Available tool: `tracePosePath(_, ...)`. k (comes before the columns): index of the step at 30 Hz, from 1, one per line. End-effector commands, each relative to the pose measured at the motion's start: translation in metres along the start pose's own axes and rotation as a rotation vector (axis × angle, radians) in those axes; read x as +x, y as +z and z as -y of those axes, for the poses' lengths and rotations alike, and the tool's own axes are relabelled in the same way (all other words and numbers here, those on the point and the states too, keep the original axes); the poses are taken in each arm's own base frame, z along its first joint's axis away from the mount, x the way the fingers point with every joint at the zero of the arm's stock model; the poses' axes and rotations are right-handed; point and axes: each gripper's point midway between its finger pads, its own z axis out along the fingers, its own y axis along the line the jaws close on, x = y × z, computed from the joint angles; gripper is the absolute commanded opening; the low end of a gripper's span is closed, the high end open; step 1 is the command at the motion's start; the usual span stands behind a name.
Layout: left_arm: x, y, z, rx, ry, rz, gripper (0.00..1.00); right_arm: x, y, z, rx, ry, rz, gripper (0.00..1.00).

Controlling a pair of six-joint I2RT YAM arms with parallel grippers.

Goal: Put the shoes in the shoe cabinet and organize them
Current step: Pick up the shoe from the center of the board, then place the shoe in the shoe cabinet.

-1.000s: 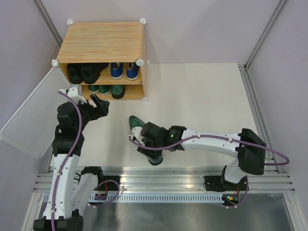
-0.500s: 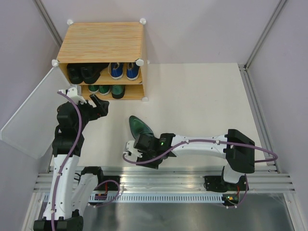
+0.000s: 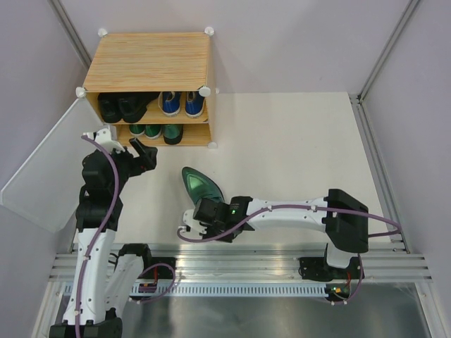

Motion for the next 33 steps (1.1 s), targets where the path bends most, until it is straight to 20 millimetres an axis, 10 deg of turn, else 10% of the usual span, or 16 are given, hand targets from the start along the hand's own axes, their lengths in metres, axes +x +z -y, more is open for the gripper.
tracePosePath(1, -0.019, -0.01, 0.0, -0.021, 0.04, 0.054, 0.92, -0.046, -0.013, 0.024, 0.102, -0.001, 0.117, 0.01)
tracePosePath(15, -0.031, -0.023, -0.011, -0.114, 0.043, 0.112, 0.92, -0.105, -0.011, 0.059, 0.021, 0.159, 0.284, 0.01)
tracePosePath(33, -0.028, -0.026, 0.001, -0.069, 0.055, 0.11, 0.93, -0.146, 0.011, 0.163, 0.021, 0.414, 0.379, 0.01)
